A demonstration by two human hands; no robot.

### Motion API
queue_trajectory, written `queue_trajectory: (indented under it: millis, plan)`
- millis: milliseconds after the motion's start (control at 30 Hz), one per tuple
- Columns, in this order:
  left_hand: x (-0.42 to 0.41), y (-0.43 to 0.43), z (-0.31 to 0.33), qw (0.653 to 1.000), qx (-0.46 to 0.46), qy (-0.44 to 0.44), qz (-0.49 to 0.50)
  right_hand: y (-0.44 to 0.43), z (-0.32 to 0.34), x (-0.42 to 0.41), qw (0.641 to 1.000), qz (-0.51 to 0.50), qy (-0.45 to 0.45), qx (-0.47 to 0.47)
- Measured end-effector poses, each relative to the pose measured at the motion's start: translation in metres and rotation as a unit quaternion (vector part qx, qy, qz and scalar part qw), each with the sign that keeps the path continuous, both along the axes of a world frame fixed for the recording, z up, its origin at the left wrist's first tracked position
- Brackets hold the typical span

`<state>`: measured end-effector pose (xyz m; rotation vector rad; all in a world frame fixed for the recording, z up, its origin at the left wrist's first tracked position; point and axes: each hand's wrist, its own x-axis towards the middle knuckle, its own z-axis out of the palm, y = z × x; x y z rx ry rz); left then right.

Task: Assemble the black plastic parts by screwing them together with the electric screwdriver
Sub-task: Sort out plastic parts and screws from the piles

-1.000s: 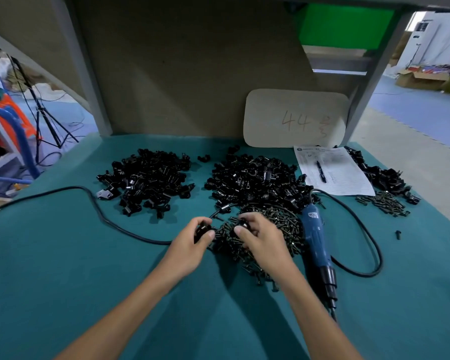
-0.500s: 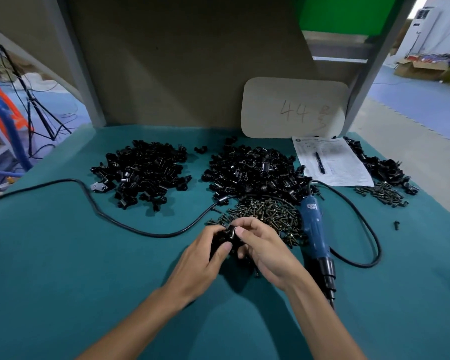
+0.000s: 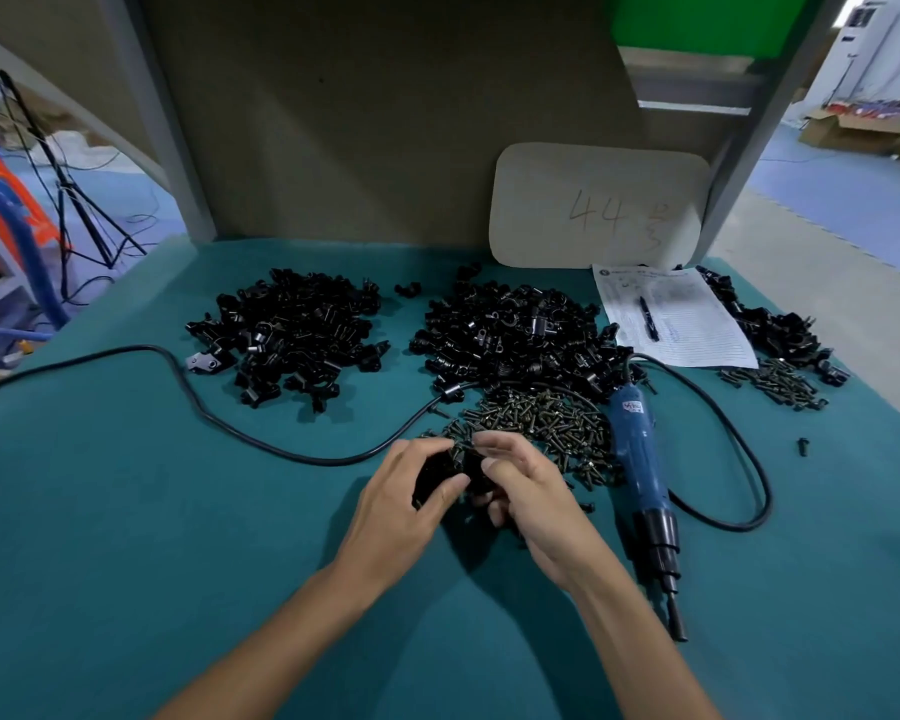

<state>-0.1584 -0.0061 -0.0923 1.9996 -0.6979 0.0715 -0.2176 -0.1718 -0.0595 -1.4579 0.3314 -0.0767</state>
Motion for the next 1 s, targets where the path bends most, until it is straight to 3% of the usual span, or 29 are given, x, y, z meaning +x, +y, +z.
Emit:
queue_trajectory:
  millis: [133,300,467,667,1000]
  plan:
    - [0.0,0.001,0.001,1.0,-0.003,-0.012,-0.015,0.003,0.001,0.002,1.0,0.005,0.0,0.009]
    - [0.001,0.002,0.002,1.0,-0.024,0.004,0.016,-0.005,0.001,0.001,0.99,0.016,0.019,0.139]
    - [0.0,0.002,0.003,0.999,-0.016,0.002,-0.028,0.001,-0.001,0.002,0.995,0.029,0.006,0.093]
    - [-0.001,-0.002,0.006,0.998,0.038,0.042,-0.007,0.012,-0.002,0.008,0.995,-0.009,-0.006,0.096]
    - [0.001,0.0,0.011,0.996,0.013,0.078,-0.029,0.028,-0.008,0.009,0.991,-0.039,-0.021,0.122]
